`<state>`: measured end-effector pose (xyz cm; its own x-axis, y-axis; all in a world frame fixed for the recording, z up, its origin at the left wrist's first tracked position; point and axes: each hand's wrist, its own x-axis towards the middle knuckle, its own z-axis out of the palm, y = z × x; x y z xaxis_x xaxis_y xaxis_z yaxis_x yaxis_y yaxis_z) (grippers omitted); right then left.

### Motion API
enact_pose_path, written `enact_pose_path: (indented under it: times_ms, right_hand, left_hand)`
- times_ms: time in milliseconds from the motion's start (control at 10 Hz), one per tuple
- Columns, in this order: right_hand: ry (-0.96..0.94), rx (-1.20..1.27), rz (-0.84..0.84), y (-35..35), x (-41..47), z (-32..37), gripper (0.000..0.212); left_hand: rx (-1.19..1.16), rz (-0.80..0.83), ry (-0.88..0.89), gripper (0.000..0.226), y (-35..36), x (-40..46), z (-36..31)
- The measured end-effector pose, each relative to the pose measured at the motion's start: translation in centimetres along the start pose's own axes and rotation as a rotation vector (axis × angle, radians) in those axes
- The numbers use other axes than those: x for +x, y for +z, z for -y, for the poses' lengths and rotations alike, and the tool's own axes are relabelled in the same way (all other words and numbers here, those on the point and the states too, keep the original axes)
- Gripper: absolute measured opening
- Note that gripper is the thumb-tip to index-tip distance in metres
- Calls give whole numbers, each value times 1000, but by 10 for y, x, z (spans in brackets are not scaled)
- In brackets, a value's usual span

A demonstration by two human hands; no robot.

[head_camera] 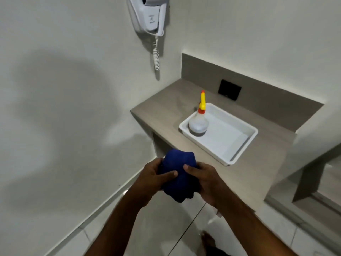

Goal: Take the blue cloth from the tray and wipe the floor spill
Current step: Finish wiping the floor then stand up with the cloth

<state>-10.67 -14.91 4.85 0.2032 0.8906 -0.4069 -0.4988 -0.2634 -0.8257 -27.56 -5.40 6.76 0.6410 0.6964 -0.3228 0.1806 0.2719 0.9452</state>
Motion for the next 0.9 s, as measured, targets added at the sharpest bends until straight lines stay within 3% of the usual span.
enact_pose_path:
  times_ms: [200, 300, 400, 500, 700, 800, 900]
  right_hand:
    - [-66, -253, -568, -71, 34, 67, 58]
    - [-146, -483, -611, -119, 64, 100, 40]
    - [-136, -823, -565, -164, 102, 119, 34]
    - [-79, -1105, -475, -197, 138, 114, 38]
    - [-83, -1258, -273, -217, 179, 88, 34]
    - [-104, -1337, -187, -217, 189, 76, 28]
    - [-72, -1457, -148, -215, 192, 75, 30]
  left_hand:
    - [128, -205, -50, 18, 82, 78, -9]
    - [64, -256, -135, 23, 125, 131, -7]
    - [266, -230, -128, 39, 159, 179, -3]
    - [827, -245, -43, 45, 172, 212, 6]
    - [1251, -193, -84, 31, 170, 246, 13]
    - [1373, -238, -16, 28, 165, 246, 15]
    - [1367, -250, 196, 37, 146, 235, 10]
